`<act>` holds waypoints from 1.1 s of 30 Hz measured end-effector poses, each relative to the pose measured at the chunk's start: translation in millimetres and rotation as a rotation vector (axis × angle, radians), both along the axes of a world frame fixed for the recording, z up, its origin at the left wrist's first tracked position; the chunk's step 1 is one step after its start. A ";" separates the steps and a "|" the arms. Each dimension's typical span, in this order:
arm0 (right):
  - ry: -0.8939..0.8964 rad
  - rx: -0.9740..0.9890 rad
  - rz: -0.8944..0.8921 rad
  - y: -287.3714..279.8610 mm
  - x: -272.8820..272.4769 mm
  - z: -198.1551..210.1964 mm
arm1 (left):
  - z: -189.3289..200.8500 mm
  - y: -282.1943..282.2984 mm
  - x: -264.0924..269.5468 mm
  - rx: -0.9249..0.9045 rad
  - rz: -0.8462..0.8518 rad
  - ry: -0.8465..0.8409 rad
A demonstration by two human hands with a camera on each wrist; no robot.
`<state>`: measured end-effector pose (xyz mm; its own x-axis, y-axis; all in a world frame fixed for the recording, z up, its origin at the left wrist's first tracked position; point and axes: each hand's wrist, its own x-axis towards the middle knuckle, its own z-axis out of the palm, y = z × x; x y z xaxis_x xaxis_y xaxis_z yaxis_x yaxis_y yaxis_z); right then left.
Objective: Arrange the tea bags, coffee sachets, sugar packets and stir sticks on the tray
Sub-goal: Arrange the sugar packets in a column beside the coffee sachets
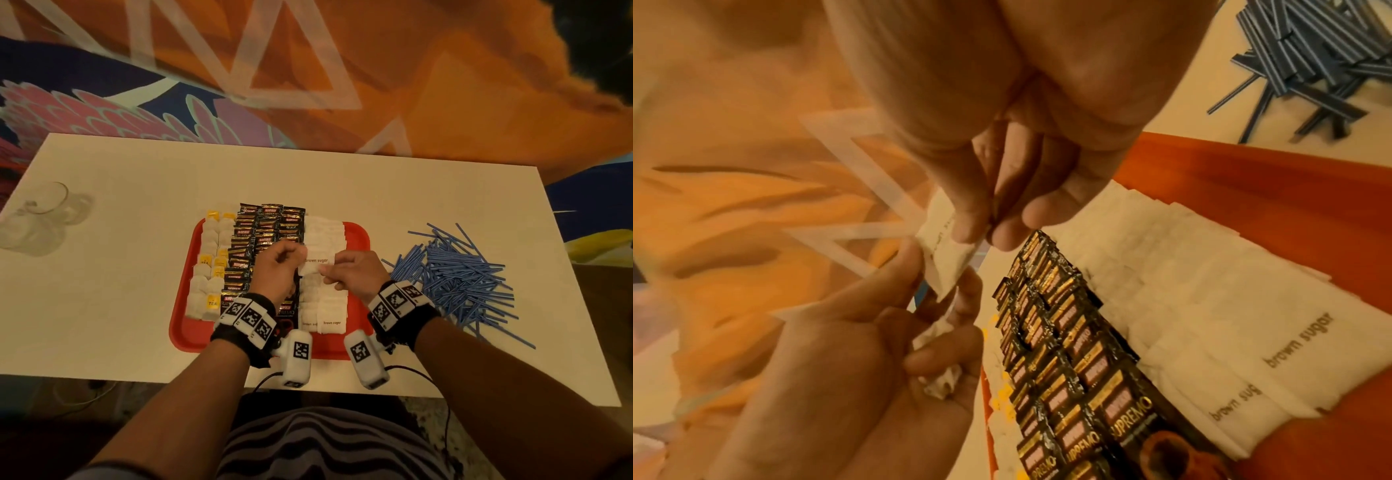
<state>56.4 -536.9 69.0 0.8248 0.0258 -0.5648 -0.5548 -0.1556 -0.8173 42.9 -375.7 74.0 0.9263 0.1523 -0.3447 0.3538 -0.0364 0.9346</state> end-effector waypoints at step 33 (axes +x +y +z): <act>0.055 -0.630 0.256 15.1 -82.5 -96.4 | -64.8 59.7 -73.0 0.069 0.092 0.370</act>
<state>-26.1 -521.8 -27.4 0.8064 -0.1311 -0.5767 -0.4750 -0.7245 -0.4995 -30.1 -316.0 9.2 0.7227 0.2631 -0.6391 0.6712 -0.0469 0.7397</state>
